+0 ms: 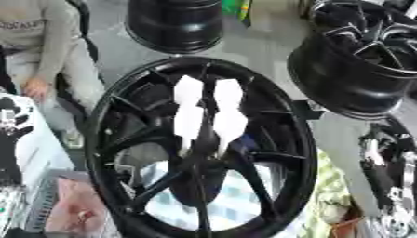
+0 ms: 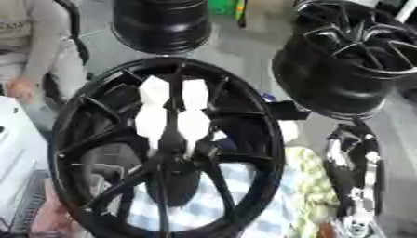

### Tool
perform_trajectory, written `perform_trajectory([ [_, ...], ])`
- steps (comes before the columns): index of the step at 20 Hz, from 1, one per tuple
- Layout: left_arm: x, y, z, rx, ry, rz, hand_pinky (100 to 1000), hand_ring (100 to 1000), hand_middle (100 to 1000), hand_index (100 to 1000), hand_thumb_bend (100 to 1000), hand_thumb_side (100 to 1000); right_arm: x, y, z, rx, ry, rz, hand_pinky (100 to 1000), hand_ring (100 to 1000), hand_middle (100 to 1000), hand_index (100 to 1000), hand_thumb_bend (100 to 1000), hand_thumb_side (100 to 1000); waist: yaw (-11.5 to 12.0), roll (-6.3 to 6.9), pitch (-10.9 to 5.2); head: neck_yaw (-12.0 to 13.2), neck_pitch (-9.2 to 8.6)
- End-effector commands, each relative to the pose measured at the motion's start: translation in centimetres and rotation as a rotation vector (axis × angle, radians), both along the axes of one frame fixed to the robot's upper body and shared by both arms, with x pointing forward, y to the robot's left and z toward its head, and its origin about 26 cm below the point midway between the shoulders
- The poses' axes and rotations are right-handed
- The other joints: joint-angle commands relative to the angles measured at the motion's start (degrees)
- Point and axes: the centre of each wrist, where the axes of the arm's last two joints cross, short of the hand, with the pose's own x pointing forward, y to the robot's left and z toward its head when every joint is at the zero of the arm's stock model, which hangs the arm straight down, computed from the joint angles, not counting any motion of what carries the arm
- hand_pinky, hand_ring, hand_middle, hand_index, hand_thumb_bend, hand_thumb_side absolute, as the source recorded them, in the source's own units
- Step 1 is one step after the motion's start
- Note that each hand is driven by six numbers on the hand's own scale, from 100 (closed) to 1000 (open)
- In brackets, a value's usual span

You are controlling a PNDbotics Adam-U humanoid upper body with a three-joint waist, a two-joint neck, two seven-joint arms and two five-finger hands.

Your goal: Pull the pin out of the wheel hub.

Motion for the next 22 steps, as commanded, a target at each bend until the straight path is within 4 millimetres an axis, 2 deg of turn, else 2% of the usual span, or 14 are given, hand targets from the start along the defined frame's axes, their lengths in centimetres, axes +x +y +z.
perform_trajectory([
  [1, 0.1, 0.1, 0.9, 0.024, -0.025, -0.012, 685, 718, 680, 790, 296, 639, 1.0, -1.5, 3.9, -0.240, -0.015, 0.097, 617, 624, 715, 898, 100, 283, 0.09, 0.31, -0.82, -0.32, 0.28],
  [6, 0.0, 0.2, 0.8, 0.027, -0.021, -0.011, 685, 718, 680, 790, 297, 640, 1.8, -1.8, 10.4, -0.575, 0.010, 0.296, 666, 709, 766, 926, 100, 179, 0.23, 0.16, -1.14, -0.61, 0.21],
  [11, -0.1, 0.3, 0.7, 0.031, -0.015, -0.010, 685, 718, 680, 790, 297, 640, 1.9, -1.2, 15.5, -0.807, 0.026, 0.431, 710, 781, 815, 950, 100, 148, 0.17, -0.04, -1.31, -0.65, 0.24],
  [13, -0.1, 0.3, 0.7, 0.033, -0.014, -0.011, 685, 719, 680, 790, 296, 640, 2.0, -0.8, 16.9, -0.887, 0.050, 0.488, 724, 799, 822, 952, 100, 101, 0.14, -0.11, -1.34, -0.72, 0.28],
  [19, -0.1, 0.3, 0.7, 0.037, -0.013, -0.012, 685, 719, 679, 790, 296, 639, 2.0, 0.4, 19.3, -1.029, 0.104, 0.604, 741, 819, 840, 960, 100, 100, 0.01, -0.29, -1.36, -0.75, 0.19],
  [20, -0.1, 0.3, 0.7, 0.039, -0.012, -0.015, 685, 719, 680, 790, 295, 640, 1.8, 1.0, 19.7, -1.077, 0.104, 0.637, 770, 849, 867, 974, 145, 100, 0.07, -0.41, -1.43, -0.89, 0.23],
  [22, -0.1, 0.3, 0.7, 0.041, -0.008, -0.017, 685, 719, 680, 790, 295, 640, 1.6, 2.4, 20.5, -1.195, 0.122, 0.711, 780, 859, 875, 976, 159, 100, -0.03, -0.55, -1.56, -0.92, 0.29],
])
